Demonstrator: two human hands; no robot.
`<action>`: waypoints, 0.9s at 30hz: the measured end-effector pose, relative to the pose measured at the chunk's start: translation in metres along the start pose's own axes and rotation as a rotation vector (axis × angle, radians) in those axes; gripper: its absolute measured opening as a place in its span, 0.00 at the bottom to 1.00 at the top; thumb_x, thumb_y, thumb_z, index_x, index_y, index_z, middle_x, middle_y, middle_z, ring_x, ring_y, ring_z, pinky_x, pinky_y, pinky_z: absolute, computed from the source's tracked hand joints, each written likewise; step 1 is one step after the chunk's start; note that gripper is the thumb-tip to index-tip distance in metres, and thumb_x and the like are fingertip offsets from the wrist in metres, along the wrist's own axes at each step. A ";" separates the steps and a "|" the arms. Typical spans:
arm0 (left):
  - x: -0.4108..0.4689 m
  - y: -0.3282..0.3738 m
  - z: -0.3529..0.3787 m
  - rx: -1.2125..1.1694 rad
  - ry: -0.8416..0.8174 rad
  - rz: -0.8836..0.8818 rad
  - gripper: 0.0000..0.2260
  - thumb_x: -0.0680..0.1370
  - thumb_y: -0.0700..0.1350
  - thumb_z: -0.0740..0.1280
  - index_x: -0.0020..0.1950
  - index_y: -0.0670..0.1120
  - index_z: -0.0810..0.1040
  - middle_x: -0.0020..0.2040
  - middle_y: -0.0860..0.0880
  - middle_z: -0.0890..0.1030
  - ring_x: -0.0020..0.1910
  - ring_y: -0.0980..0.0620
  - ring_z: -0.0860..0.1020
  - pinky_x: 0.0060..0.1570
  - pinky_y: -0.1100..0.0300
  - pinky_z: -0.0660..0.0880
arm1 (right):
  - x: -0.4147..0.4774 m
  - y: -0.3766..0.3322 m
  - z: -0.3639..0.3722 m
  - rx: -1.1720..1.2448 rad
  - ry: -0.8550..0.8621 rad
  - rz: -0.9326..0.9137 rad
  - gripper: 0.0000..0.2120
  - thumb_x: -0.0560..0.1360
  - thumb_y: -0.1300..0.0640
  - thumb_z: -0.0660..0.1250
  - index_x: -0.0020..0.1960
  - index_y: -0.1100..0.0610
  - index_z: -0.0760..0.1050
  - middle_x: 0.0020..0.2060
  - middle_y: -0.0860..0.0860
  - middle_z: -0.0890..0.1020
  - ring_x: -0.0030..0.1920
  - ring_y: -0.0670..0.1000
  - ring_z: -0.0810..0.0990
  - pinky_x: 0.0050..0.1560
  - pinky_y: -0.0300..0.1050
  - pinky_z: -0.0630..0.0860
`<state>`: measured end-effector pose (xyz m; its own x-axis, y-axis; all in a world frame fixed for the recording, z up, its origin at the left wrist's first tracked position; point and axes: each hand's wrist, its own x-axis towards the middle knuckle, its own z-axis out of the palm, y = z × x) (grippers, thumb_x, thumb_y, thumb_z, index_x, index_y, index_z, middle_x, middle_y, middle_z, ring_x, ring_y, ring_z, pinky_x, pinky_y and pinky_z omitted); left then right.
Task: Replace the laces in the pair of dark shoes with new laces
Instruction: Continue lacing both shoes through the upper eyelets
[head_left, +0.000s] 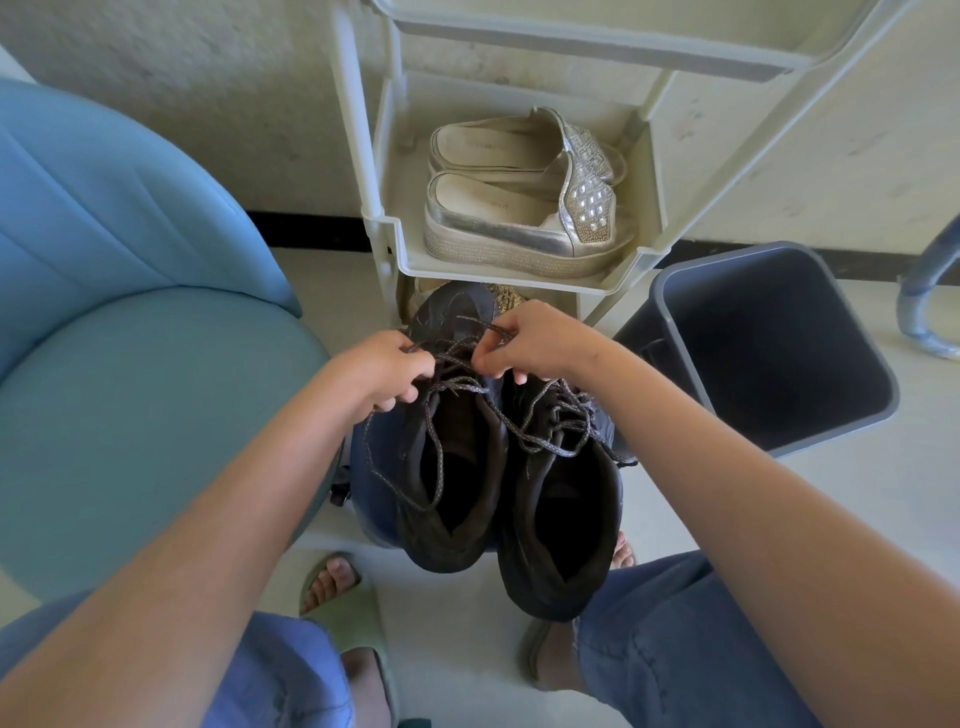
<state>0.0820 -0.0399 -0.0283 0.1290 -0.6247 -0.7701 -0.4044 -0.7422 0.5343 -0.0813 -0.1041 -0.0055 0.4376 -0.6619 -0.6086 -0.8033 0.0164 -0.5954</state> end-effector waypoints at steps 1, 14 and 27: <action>0.000 0.000 0.000 -0.008 0.001 -0.002 0.04 0.77 0.42 0.60 0.43 0.46 0.68 0.30 0.49 0.66 0.30 0.52 0.57 0.29 0.61 0.51 | 0.001 0.001 -0.002 0.022 0.021 0.017 0.07 0.74 0.64 0.68 0.50 0.65 0.79 0.33 0.50 0.79 0.22 0.39 0.71 0.23 0.29 0.66; -0.003 0.005 0.002 0.123 0.089 0.082 0.02 0.78 0.39 0.61 0.47 0.44 0.73 0.28 0.47 0.68 0.26 0.51 0.62 0.27 0.63 0.57 | 0.004 0.003 -0.002 -0.102 -0.019 0.054 0.05 0.71 0.68 0.67 0.43 0.59 0.75 0.30 0.51 0.77 0.23 0.39 0.74 0.27 0.30 0.69; -0.011 0.006 -0.006 -0.011 0.020 0.072 0.03 0.83 0.44 0.56 0.53 0.46 0.67 0.40 0.47 0.71 0.30 0.53 0.59 0.29 0.63 0.54 | 0.003 0.002 0.000 0.015 0.055 -0.007 0.03 0.73 0.65 0.69 0.46 0.62 0.79 0.39 0.57 0.83 0.28 0.44 0.74 0.23 0.29 0.65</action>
<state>0.0837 -0.0393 -0.0145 0.1179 -0.6811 -0.7226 -0.4037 -0.6978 0.5917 -0.0812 -0.1064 -0.0086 0.4204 -0.7019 -0.5749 -0.7939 0.0223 -0.6077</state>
